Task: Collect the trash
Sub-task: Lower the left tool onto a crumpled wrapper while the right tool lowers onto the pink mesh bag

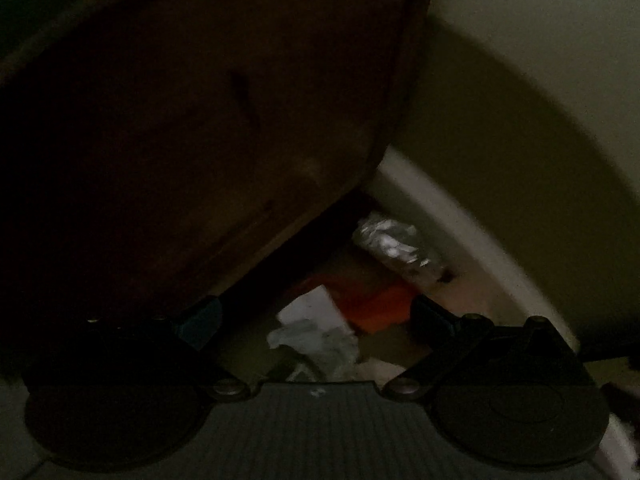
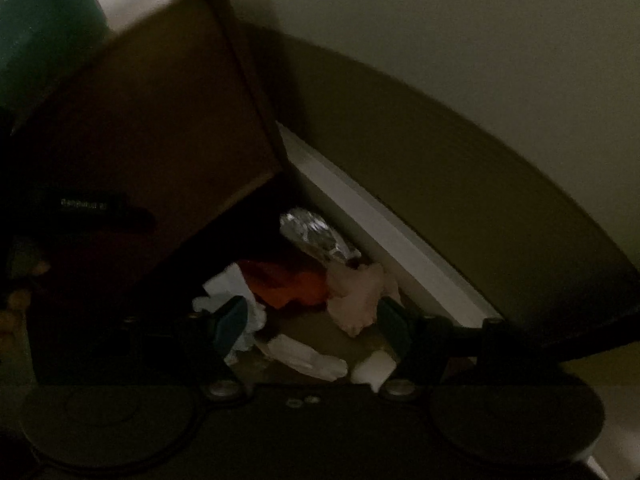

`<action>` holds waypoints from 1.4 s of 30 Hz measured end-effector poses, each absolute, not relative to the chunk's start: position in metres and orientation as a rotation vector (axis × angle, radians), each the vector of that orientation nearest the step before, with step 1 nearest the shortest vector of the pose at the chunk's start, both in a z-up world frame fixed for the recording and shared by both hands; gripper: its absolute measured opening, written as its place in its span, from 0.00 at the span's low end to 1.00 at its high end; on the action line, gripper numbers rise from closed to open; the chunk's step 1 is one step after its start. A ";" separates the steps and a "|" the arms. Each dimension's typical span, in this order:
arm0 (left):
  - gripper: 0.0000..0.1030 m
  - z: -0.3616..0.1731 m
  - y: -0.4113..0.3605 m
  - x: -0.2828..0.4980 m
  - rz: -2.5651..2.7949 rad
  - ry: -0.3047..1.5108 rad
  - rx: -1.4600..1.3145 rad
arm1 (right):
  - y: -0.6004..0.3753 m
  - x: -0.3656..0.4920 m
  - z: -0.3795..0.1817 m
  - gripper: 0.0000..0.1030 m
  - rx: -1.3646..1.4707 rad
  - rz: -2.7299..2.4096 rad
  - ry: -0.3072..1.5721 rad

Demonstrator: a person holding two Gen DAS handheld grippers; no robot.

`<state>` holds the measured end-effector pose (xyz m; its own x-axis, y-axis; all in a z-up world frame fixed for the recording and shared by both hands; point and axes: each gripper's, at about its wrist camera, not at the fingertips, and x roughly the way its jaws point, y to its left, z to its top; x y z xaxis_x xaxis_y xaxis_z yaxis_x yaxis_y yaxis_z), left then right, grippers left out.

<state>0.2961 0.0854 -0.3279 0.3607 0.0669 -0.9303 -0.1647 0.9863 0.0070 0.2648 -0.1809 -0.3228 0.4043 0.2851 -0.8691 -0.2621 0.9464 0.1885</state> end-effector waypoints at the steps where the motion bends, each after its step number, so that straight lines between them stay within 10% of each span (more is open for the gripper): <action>1: 0.98 -0.343 0.084 0.298 0.140 1.208 -0.069 | -0.182 0.269 -0.333 0.69 0.016 0.338 1.118; 24: 0.96 -0.570 0.092 0.272 -0.390 1.588 0.562 | -0.156 0.353 -0.496 0.67 0.011 0.242 1.282; 29: 0.71 -0.605 0.097 0.262 -0.405 1.642 0.554 | -0.154 0.358 -0.515 0.67 -0.013 0.250 1.314; 42: 0.47 -0.625 0.098 0.255 -0.419 1.642 0.444 | -0.148 0.378 -0.560 0.65 0.029 0.157 1.396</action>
